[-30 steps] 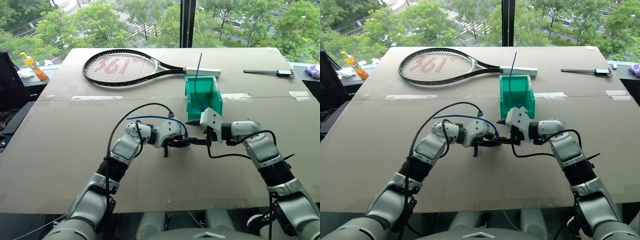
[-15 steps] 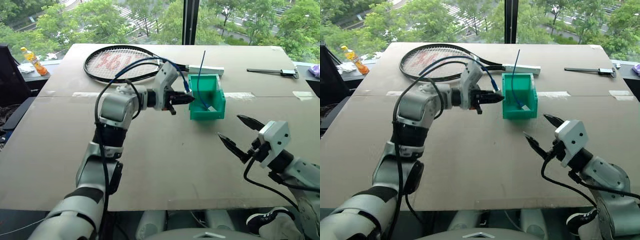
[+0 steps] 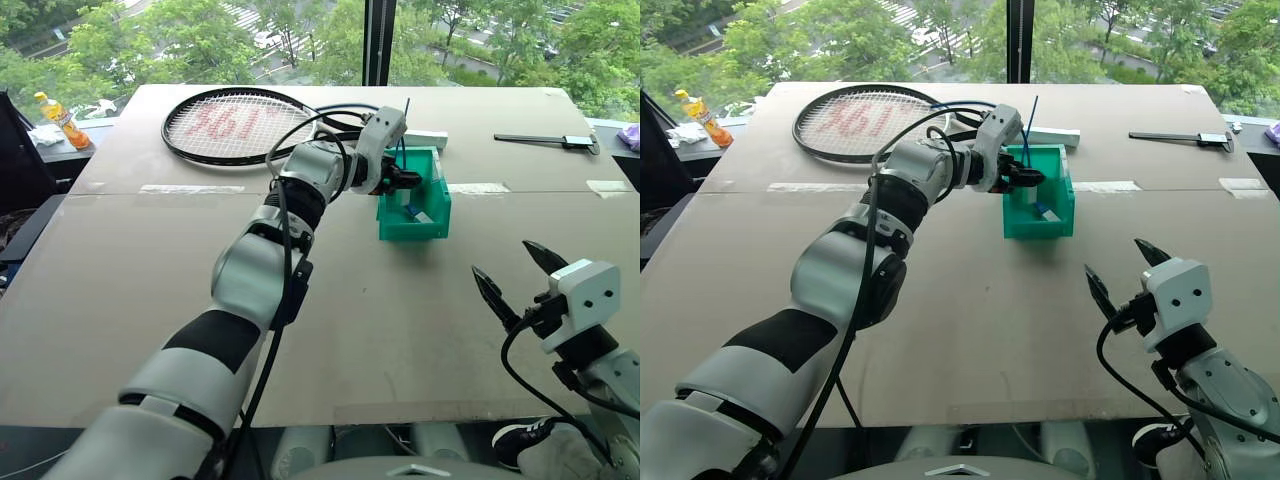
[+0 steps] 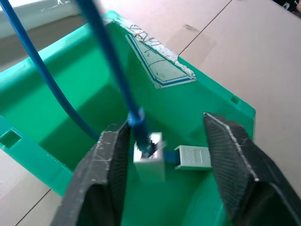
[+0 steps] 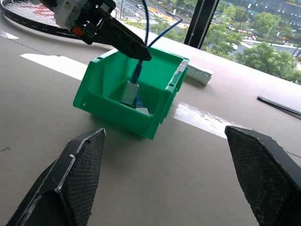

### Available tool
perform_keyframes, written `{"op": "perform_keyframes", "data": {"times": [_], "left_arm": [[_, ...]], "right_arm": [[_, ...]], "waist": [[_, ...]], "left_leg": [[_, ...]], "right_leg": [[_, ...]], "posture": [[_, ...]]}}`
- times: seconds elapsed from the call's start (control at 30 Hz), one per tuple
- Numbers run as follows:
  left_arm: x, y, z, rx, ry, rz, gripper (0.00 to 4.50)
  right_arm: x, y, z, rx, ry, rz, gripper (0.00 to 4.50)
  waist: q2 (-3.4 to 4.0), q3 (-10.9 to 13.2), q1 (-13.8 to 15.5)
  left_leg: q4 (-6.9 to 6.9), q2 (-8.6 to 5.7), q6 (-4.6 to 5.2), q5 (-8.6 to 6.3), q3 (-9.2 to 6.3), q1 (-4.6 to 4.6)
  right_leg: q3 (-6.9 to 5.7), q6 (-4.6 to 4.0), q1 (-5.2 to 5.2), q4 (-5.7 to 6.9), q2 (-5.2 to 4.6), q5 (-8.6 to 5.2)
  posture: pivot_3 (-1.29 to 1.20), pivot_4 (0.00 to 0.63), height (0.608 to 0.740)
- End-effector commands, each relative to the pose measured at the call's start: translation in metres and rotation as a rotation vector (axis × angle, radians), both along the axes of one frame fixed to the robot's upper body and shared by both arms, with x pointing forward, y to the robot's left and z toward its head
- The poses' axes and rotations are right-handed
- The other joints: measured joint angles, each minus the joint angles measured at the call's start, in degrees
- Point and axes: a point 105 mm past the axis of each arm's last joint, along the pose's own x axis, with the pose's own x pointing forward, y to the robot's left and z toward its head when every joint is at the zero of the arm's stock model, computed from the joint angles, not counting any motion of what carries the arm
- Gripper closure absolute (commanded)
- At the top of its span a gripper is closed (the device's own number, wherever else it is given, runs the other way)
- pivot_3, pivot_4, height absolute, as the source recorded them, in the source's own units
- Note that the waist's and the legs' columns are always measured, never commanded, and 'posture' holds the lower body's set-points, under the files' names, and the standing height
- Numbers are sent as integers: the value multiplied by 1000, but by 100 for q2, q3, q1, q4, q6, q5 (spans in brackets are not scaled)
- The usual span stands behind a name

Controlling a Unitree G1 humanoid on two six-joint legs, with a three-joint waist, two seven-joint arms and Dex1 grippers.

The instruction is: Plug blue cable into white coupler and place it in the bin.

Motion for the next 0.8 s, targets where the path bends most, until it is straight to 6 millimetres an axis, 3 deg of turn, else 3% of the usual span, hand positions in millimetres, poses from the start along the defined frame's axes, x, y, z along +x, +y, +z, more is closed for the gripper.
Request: {"op": "perform_keyframes", "data": {"times": [0.03,0.2,0.3,0.5,0.6,0.8], "left_arm": [[-4,6,26,-37,-9,-56,94],[-19,32,37,-102,-26,-124,94],[-39,54,42,-197,-260,-169,94],[-83,100,13,-193,-370,-209,94],[-100,122,-2,-257,-317,-148,94],[-161,175,-63,-78,-271,-93,94]], "right_arm": [[-1,5,12,-21,-62,15,484],[6,8,10,-20,-57,53,484],[11,8,8,-28,-49,83,484],[18,-1,6,-56,-29,121,484],[22,-10,2,-70,-13,126,484],[13,-42,-23,-117,111,148,484]], "waist": [[0,0,-10],[4,2,-92],[19,-3,-148],[21,0,-94],[22,-1,-39],[27,-3,-13]], "left_leg": [[0,0,0,0,0,0],[0,9,-1,1,-1,9],[-2,16,-3,2,8,17],[-2,19,-29,16,10,8],[0,16,-18,10,15,12],[-3,20,-5,2,25,23]], "right_leg": [[0,0,0,1,0,0],[1,-3,0,11,2,2],[17,-22,1,12,0,13],[21,-25,-10,10,-2,15],[24,-25,-6,9,-9,15],[33,-29,-2,8,-10,13]], "posture": [[0,150,740],[0,150,740],[0,150,740],[0,150,740],[0,150,740],[0,150,740]]}}
